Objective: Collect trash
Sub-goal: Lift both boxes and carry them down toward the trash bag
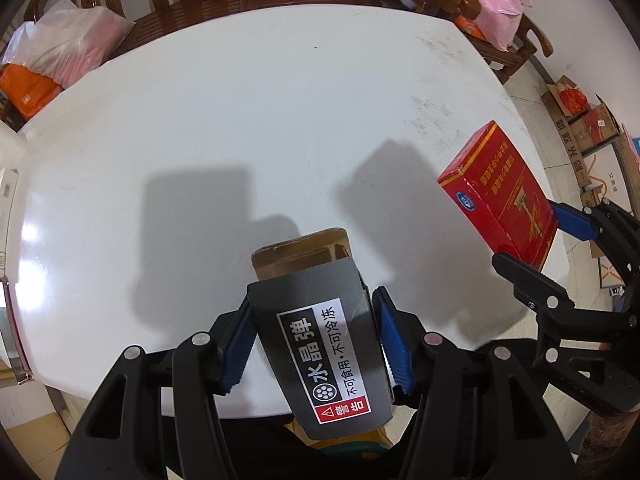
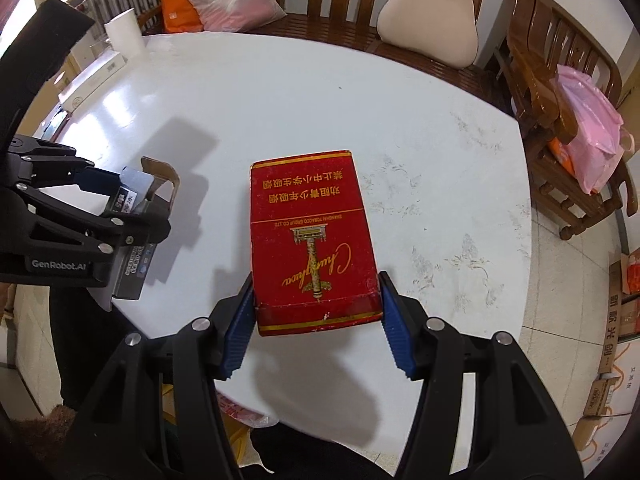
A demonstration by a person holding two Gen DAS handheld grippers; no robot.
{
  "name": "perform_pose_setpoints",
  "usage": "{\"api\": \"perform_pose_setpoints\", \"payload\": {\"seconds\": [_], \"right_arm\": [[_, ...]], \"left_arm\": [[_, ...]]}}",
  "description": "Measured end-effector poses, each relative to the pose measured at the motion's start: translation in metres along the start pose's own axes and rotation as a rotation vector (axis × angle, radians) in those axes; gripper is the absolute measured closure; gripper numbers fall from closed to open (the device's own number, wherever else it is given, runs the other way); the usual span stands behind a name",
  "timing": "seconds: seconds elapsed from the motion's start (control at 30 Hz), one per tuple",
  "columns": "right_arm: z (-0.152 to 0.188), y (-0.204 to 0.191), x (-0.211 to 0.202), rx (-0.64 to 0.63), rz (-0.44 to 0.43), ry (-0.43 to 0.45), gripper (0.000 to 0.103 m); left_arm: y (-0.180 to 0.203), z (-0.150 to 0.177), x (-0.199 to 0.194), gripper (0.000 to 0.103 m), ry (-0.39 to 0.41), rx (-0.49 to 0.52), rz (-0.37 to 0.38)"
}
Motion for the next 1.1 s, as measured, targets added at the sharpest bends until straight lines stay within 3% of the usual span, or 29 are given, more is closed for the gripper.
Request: {"api": "perform_pose_setpoints", "payload": {"seconds": [0.47,0.9,1.1], "right_arm": [[0.036,-0.035,-0.049,-0.03,0.033,0.041,0.046],[0.086,-0.057,-0.063,0.015,0.047,0.059,0.046],[0.11,-0.069,-0.061,0.014,0.048,0.046,0.046]], "left_arm": [[0.038,0.057,-0.018,0.048,0.065,0.066,-0.051],[0.057,0.105,-0.014,0.048,0.102,0.138,-0.019],[0.055,0.105,-0.014,0.048,0.108,0.138,-0.005]]}}
Point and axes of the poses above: each gripper's, at about its wrist camera, not at the fingertips, and x roughly the way its jaws point, y to its right, z to its underside, the point moved 4 cm from there along x, roughly the way its jaws point, and after that the axes turned 7 degrees about x, right-handed, at the moved point
